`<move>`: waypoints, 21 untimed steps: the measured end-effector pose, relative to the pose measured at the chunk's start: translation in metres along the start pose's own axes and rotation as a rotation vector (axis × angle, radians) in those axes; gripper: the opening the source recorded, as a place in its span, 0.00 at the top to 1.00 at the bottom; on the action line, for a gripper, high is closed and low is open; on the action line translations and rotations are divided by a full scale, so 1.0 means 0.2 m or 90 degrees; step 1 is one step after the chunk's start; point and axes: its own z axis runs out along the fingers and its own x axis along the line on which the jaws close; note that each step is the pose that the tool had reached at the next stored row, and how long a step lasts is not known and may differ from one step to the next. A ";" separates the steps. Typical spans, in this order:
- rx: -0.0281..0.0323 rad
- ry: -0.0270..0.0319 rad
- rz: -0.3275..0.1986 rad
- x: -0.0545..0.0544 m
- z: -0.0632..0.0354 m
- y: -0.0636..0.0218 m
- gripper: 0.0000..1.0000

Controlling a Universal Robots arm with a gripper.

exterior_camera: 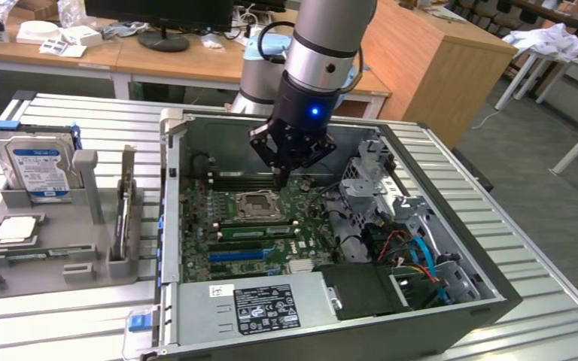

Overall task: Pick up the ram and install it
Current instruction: 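Press down the ram until it locks into place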

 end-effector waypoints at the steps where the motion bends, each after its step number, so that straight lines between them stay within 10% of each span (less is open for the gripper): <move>1: 0.0001 0.0015 0.000 0.00 0.000 0.000 0.89; 21: 0.0000 0.0015 0.000 0.00 -0.051 0.002 0.89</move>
